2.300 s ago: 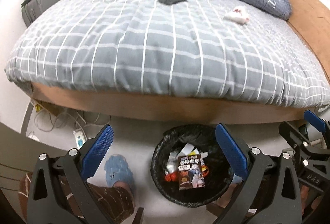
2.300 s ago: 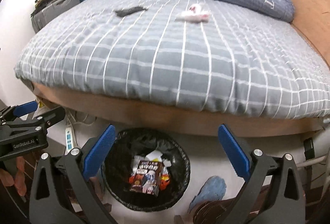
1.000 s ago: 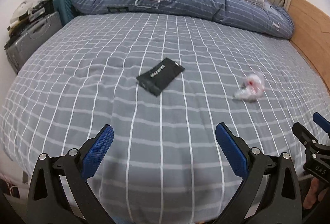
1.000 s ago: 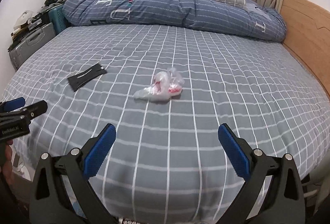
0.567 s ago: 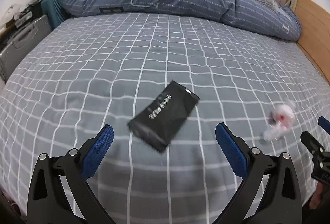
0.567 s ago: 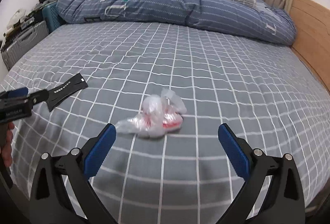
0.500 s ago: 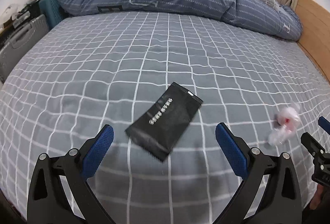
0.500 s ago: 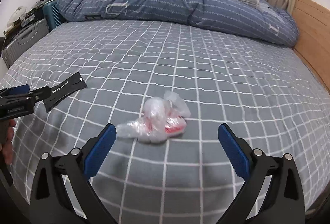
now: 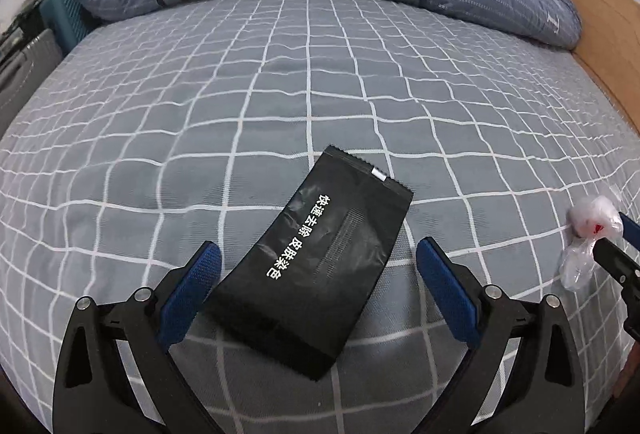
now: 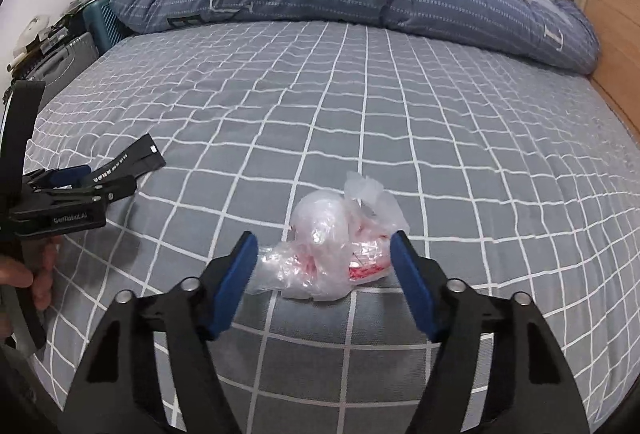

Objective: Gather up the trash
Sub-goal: 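Grasp the black sachet with the left tool while the right tool grasps the clear wrapper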

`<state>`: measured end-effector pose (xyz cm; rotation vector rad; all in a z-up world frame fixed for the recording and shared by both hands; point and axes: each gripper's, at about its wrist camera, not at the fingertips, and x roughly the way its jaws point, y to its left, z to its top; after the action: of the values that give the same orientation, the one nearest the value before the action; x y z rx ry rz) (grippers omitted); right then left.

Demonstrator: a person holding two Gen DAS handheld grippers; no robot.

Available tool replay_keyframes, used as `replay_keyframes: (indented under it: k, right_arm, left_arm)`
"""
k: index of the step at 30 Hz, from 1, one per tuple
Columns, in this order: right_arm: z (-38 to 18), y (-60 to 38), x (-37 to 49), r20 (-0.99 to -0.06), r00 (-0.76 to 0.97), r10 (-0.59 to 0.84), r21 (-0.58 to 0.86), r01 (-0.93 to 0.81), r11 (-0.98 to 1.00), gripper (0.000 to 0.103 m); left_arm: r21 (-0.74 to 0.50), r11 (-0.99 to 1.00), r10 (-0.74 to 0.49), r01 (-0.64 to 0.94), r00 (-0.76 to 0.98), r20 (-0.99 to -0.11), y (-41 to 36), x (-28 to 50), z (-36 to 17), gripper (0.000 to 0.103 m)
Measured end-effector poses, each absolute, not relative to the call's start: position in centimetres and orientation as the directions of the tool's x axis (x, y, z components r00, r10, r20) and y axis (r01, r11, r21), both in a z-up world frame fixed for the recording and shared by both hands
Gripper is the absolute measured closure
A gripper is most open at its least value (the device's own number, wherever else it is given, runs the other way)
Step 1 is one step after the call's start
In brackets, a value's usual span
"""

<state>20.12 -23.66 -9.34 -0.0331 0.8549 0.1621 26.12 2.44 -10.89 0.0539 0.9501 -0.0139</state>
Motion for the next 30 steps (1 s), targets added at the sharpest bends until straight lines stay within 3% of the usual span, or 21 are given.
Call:
replay_keyframes:
  k: [5, 6, 8, 10, 11, 19, 30]
  right_arm:
    - [-9.7, -23.7, 20.3, -0.756, 0.644, 0.121, 0.026, -0.155, 0.988, 0.051]
    - [-9.8, -23.6, 20.3, -0.76, 0.639, 0.115, 0.021, -0.153, 0.988, 0.059]
    - [-9.9, -23.8, 20.3, -0.764, 0.635, 0.118, 0.029, -0.149, 0.988, 0.06]
    - [-9.9, -23.8, 20.4, -0.766, 0.632, 0.121, 0.028, -0.155, 0.988, 0.063]
    - [-9.9, -23.8, 20.4, -0.767, 0.624, 0.148, 0.048, -0.174, 0.984, 0.079]
    - [-9.5, -23.7, 20.1, -0.762, 0.63, 0.152, 0.049, -0.179, 0.983, 0.078]
    - [-8.0, -24.2, 19.6, -0.747, 0.643, 0.169, 0.071, -0.175, 0.982, 0.078]
  left_arm:
    - [0.058, 0.998, 0.031, 0.029, 0.571, -0.82, 2.6, 26.5, -11.6, 0.027]
    - [0.06, 0.998, 0.031, 0.032, 0.569, -0.821, 2.6, 26.6, -11.5, 0.03]
    - [0.078, 0.996, 0.043, 0.037, 0.574, -0.818, 2.5, 26.6, -11.5, 0.041]
    - [0.086, 0.995, 0.048, 0.04, 0.576, -0.816, 2.3, 26.7, -11.4, 0.045]
    - [0.088, 0.995, 0.049, 0.04, 0.577, -0.815, 2.3, 26.7, -11.4, 0.046]
    - [0.102, 0.994, 0.066, 0.028, 0.596, -0.8, 2.3, 26.2, -10.5, 0.06]
    - [0.083, 0.996, 0.072, -0.01, 0.614, -0.786, 2.4, 25.3, -8.4, 0.063]
